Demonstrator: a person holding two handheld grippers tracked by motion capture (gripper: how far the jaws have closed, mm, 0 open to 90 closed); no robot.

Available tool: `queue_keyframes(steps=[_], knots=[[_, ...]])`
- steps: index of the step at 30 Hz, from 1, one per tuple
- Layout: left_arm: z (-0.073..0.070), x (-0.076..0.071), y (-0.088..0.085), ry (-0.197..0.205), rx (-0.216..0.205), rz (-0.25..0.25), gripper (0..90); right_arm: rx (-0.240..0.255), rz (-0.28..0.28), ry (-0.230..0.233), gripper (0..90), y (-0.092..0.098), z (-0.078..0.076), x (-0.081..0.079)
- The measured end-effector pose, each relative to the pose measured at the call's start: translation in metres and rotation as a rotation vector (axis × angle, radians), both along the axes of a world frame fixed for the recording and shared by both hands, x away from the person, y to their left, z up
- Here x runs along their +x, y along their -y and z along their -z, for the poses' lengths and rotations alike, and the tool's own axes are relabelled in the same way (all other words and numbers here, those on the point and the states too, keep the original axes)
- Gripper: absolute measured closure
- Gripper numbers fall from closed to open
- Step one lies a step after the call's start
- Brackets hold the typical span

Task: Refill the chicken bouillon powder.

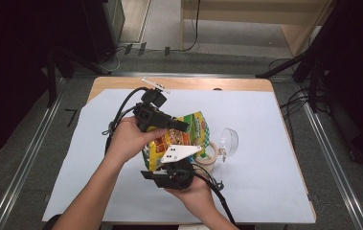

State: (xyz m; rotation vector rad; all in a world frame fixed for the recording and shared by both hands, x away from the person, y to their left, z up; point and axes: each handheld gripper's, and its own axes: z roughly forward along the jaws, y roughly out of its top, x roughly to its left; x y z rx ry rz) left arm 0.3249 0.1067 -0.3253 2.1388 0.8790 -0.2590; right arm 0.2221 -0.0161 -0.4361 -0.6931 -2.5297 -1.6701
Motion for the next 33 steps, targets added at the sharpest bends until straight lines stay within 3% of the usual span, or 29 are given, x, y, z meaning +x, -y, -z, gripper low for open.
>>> queue_keyframes(steps=[33], knots=[[-0.0019,-0.0033,0.0007,0.015,0.0,0.002,76.4,-0.01,-0.002,0.009,71.0,0.0,-0.0004,-0.001]])
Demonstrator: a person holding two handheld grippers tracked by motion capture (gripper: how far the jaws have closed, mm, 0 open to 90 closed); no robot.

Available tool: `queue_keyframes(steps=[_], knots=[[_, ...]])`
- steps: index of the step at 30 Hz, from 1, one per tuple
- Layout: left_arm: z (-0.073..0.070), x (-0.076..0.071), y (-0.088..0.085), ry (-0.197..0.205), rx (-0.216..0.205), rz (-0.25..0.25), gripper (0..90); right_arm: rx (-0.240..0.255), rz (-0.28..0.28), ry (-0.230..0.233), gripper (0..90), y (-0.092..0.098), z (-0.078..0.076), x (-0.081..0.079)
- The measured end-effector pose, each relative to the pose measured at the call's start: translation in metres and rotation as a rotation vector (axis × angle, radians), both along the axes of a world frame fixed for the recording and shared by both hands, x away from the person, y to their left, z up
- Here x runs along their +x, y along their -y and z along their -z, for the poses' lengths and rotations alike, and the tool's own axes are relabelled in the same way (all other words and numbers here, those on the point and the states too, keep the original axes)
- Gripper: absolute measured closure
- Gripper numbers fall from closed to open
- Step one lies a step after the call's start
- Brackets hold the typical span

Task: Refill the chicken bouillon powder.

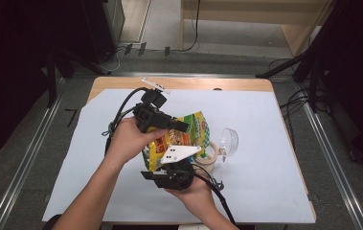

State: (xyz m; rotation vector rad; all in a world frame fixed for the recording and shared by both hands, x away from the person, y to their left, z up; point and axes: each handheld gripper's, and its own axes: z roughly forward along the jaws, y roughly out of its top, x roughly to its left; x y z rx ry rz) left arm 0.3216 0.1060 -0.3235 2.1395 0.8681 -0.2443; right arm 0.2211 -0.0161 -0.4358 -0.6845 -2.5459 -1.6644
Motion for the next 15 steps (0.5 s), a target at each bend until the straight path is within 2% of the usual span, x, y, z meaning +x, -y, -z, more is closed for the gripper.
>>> queue_keyframes(steps=[5,15], knots=[[-0.0003,-0.0008,-0.0003,0.008,0.009,0.001,76.1,-0.003,-0.01,0.003,71.4,-0.0004,0.0005,0.0008],[-0.0008,-0.0013,0.0009,0.016,-0.001,-0.006,77.0,-0.008,-0.007,0.006,71.7,0.0007,-0.0011,0.0005]])
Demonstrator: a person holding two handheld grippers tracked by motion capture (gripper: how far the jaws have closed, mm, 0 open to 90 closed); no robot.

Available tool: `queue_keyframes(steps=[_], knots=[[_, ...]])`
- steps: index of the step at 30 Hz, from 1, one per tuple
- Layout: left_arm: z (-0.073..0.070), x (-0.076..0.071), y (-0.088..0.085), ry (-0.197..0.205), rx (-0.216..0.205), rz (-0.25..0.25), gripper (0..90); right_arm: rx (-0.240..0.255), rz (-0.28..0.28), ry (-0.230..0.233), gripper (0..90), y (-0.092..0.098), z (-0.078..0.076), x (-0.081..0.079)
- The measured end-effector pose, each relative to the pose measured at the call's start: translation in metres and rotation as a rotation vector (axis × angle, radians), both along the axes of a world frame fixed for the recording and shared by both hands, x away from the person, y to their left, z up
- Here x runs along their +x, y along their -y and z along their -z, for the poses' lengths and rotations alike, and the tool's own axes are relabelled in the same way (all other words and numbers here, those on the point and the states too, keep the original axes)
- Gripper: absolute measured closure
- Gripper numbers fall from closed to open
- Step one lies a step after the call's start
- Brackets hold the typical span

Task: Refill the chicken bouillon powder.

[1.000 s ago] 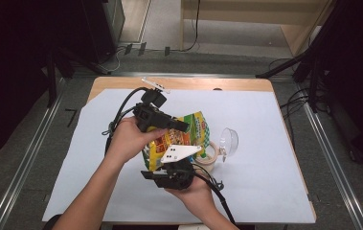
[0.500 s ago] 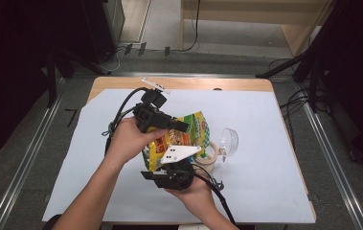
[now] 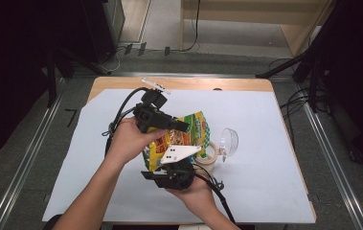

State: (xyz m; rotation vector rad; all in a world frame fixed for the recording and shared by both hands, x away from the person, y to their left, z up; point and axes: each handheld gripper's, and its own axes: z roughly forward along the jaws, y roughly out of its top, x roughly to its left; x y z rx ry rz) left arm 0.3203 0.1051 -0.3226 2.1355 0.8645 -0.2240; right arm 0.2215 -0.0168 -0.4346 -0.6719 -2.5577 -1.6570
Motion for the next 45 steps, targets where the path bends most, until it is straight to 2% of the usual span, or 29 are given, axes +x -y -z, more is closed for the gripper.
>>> queue_keyframes(steps=[23,35,41,43,45], knots=[[-0.0022,-0.0038,0.0025,0.014,0.002,0.009,77.6,-0.001,0.013,0.0,72.2,-0.0011,0.0004,-0.0013],[-0.0038,-0.0054,0.0046,0.021,0.008,0.005,77.6,0.015,0.016,-0.008,72.3,-0.001,-0.0002,-0.0017],[-0.0068,-0.0085,0.0053,0.046,0.015,-0.002,77.8,0.022,0.008,-0.006,71.7,-0.0014,-0.0012,-0.0016],[-0.0051,-0.0077,0.0057,0.038,0.017,0.001,78.1,0.02,0.001,-0.015,72.1,-0.0017,0.0007,-0.0002],[-0.0053,-0.0075,0.0052,0.033,0.011,0.004,78.1,0.014,0.005,-0.003,72.5,-0.0015,0.0015,-0.0002]])
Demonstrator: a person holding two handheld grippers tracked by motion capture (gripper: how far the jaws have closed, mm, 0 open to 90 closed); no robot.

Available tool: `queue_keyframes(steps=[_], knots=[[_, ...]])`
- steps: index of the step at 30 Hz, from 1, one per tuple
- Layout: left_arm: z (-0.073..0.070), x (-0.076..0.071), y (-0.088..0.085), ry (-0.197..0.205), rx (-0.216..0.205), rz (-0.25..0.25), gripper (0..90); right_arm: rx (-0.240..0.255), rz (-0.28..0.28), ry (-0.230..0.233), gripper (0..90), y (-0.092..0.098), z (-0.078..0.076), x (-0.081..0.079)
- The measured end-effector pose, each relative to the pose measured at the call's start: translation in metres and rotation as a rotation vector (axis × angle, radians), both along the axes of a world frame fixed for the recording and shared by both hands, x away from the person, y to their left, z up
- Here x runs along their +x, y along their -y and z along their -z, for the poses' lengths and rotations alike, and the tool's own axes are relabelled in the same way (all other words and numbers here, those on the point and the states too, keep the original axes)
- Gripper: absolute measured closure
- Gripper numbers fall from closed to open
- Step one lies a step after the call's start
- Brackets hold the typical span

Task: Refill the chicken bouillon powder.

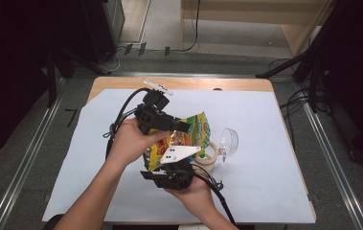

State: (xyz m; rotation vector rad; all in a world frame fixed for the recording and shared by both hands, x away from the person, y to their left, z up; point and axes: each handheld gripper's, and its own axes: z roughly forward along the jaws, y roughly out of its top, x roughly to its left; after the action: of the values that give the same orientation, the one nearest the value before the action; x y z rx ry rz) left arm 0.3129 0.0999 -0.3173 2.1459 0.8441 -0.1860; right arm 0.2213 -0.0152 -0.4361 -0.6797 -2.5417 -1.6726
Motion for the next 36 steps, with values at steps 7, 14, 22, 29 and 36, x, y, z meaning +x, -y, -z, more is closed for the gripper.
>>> queue_keyframes(steps=[7,14,22,29,36], knots=[[-0.0005,0.0003,-0.0011,-0.006,-0.012,-0.002,78.0,0.004,-0.001,0.007,73.0,0.0001,-0.0021,-0.0017],[-0.0012,0.0,-0.0005,-0.003,-0.006,-0.002,78.0,0.003,0.0,0.009,73.1,0.0007,-0.0026,-0.0021],[-0.0012,0.0,-0.0013,0.0,-0.007,-0.002,78.0,-0.001,-0.001,0.01,73.1,0.0002,-0.0024,-0.0015],[0.0004,0.0002,-0.0003,-0.003,-0.01,-0.005,78.0,-0.007,0.0,0.011,73.2,0.0006,0.0004,-0.0003],[-0.0007,0.0,-0.0011,-0.001,-0.011,-0.006,78.1,-0.002,0.0,0.013,73.3,0.0003,-0.0008,-0.0006]])
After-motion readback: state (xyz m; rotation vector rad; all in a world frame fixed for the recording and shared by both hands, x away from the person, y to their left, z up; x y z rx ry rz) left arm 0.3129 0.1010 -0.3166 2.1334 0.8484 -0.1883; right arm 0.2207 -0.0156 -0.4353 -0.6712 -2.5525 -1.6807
